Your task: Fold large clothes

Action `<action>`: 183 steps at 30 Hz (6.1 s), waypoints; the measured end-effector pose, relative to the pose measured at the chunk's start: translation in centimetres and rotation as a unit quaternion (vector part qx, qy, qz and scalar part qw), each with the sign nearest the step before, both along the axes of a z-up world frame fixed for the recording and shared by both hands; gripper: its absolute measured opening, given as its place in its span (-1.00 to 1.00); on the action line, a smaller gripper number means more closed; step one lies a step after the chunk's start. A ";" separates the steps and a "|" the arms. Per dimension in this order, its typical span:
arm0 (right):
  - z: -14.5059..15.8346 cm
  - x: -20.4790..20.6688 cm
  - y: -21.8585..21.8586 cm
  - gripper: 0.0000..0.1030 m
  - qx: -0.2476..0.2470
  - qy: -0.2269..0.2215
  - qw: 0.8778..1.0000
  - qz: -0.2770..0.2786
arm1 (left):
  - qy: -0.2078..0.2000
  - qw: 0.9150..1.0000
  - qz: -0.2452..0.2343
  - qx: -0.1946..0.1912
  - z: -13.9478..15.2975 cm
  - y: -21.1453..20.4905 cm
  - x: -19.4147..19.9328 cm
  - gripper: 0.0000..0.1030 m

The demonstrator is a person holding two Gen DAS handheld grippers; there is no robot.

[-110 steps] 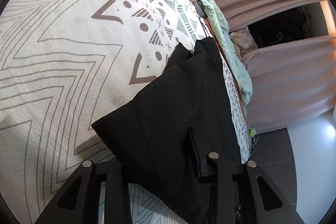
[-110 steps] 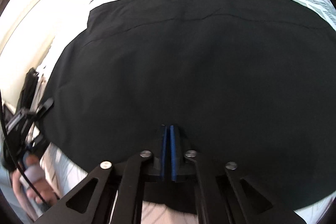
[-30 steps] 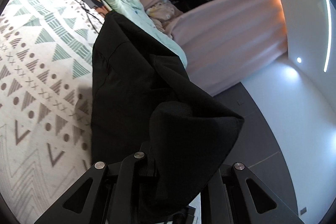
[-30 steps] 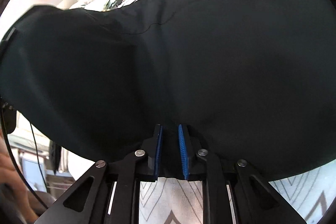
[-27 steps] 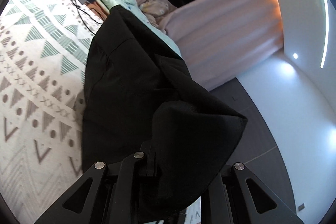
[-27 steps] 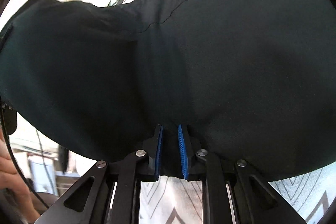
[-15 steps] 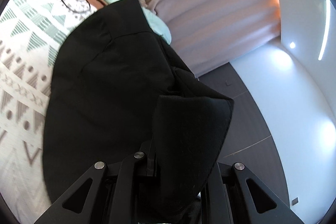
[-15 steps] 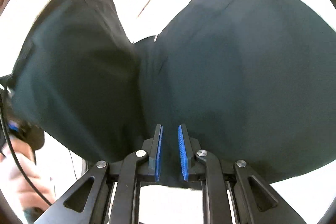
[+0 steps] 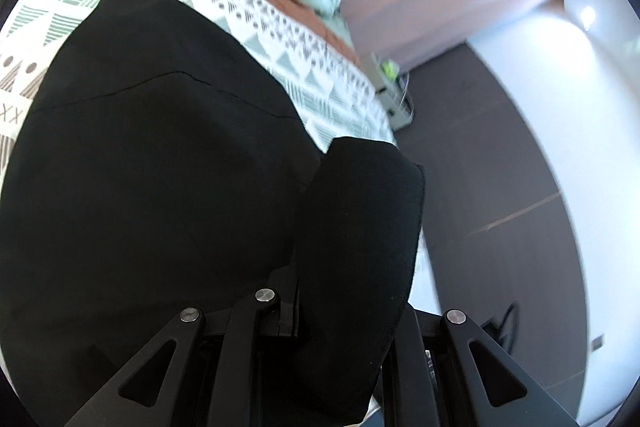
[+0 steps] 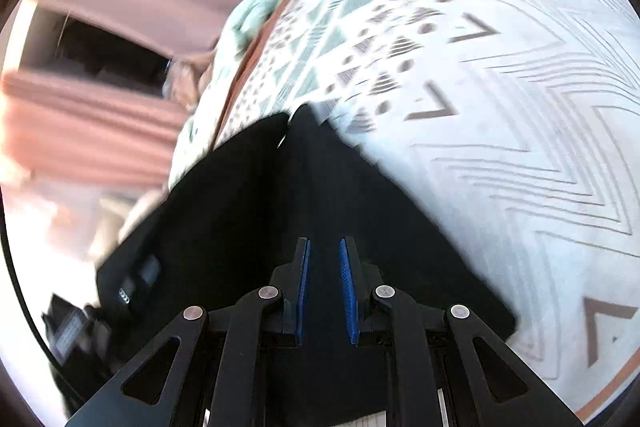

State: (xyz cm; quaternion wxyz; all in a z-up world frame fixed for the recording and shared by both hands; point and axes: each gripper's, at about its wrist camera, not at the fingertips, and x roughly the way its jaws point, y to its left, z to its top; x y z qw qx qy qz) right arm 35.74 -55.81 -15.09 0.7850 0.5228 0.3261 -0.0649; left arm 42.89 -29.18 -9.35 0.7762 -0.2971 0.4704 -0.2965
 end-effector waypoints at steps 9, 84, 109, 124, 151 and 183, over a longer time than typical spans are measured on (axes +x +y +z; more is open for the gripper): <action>0.3 -4.2 -4.1 -0.68 0.027 -0.010 0.999 -0.043 | 0.022 0.998 -0.053 0.011 -1.0 -1.6 -0.7 -0.13; -5.2 -6.0 -4.6 -0.84 0.022 -0.033 0.998 0.057 | 0.051 0.987 -0.015 0.149 -4.6 11.0 -2.2 -0.06; 0.7 2.3 -9.8 0.38 -0.080 0.028 0.970 0.228 | 0.046 0.990 0.054 0.119 -5.2 14.5 1.3 0.04; -4.0 12.6 -8.7 0.38 -0.008 0.023 0.943 0.331 | 0.050 0.989 0.048 0.129 -6.1 13.2 4.2 0.04; 3.7 16.1 1.0 -0.60 -0.090 -0.019 0.910 0.404 | -0.002 0.981 0.068 0.181 -2.9 11.8 4.3 -0.55; 22.9 4.2 24.2 -0.69 -0.115 -0.222 0.852 0.460 | -0.158 0.949 0.196 0.190 19.9 34.4 -11.8 -0.63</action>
